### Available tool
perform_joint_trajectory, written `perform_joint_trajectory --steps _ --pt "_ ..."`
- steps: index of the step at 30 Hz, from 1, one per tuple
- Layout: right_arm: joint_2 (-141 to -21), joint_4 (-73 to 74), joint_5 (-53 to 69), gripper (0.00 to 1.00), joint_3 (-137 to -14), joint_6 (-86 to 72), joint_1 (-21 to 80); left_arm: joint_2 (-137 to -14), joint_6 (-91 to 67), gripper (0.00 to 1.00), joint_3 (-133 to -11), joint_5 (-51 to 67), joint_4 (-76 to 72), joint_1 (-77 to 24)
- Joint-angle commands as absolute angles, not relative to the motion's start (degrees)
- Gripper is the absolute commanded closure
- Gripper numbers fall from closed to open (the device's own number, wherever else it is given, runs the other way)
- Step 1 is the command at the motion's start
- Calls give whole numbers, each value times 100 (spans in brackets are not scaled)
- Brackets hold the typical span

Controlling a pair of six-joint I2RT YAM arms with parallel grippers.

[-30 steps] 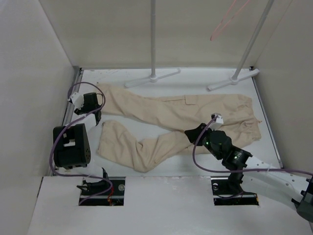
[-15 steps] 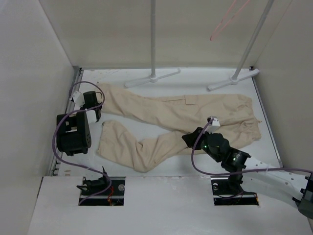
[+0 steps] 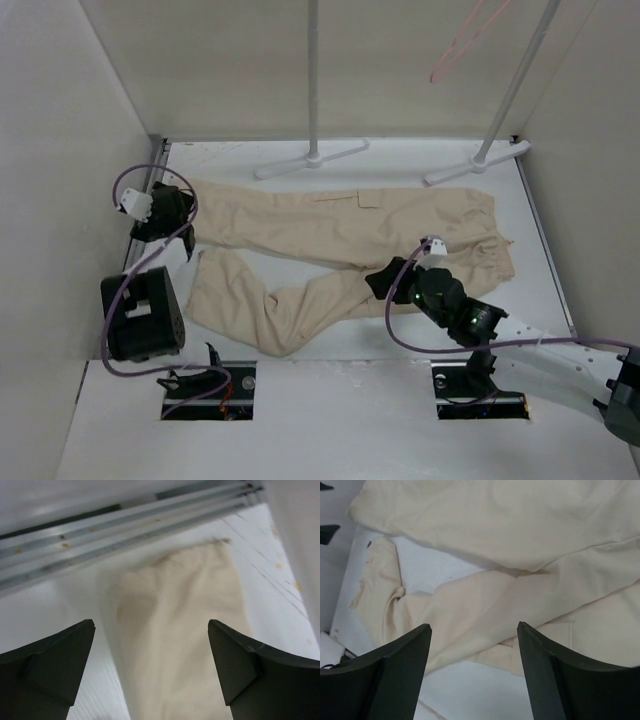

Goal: Place the trousers on the hanger
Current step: Fold the trousers

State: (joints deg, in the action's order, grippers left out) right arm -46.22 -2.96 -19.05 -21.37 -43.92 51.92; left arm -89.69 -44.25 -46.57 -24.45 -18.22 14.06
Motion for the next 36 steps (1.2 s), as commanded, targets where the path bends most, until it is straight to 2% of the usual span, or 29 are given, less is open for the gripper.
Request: perform_joint_trajectory --steps 1,3,5,6,7,9,10,11,12,15,17,19,21,24,26,28,31,32,36 --pt "-4614 -475 -2047 22 -2443 -4280 5111 -7869 -4053 0 -4115 -2864 -2082 858" --pt "-4492 -440 -2231 25 -2391 -4324 5023 -7228 -3816 0 -3623 -3023 -2310 542" --pt "-4404 -300 -2442 54 -2382 -4359 4822 -6595 -3788 0 -3149 -2945 -2408 191" --pt "-4395 -125 -2556 76 -2451 -4412 4577 -6339 -3736 5 -2964 -2831 -2443 -46" --pt "-4447 -19 -2601 82 -2513 -4447 4401 -6154 -3735 19 -2840 -2743 -2391 -266" --pt "-4692 367 -2636 88 -2794 -4377 3830 -5829 -3735 60 -2655 -2637 -2216 -662" --pt "-4789 508 -2706 88 -2917 -4333 3549 -5644 -3779 77 -2593 -2602 -1971 -864" --pt "-4851 649 -2811 85 -3022 -4298 3259 -5477 -3788 84 -2575 -2593 -1708 -1144" --pt "-4878 746 -2943 77 -3102 -4263 2978 -5267 -3771 88 -2566 -2645 -1453 -1460" --pt "-4887 808 -3269 49 -3190 -4123 2213 -4721 -3735 91 -2479 -2908 -1056 -2366" --pt "-4887 922 -3357 35 -3208 -4069 1642 -4545 -3770 91 -2400 -2953 -1028 -2885" --pt "-4860 1150 -3410 38 -3129 -4131 1132 -4500 -3771 88 -2347 -3014 -1054 -3483" --pt "-4852 1483 -3567 53 -2998 -4262 744 -4518 -3762 84 -2303 -3023 -1151 -3993" --pt "-4799 1967 -3683 84 -2787 -4710 296 -4491 -3753 83 -2180 -3076 -1397 -4626" --pt "-4851 2187 -3560 89 -2742 -4816 67 -4439 -3797 84 -2145 -3172 -1258 -4767" --pt "-4895 2276 -3472 83 -2655 -4860 -135 -4368 -3937 85 -2144 -3278 -898 -4855" --pt "-4974 2329 -3375 48 -2593 -5027 -294 -4246 -4104 85 -2188 -3462 -371 -4943" --pt "-5027 2373 -3323 39 -2593 -5080 -338 -4158 -4148 85 -2188 -3454 -273 -4970" --pt "-5352 2566 -3173 37 -2707 -5141 -646 -3719 -4201 89 -2110 -3165 -237 -5075"
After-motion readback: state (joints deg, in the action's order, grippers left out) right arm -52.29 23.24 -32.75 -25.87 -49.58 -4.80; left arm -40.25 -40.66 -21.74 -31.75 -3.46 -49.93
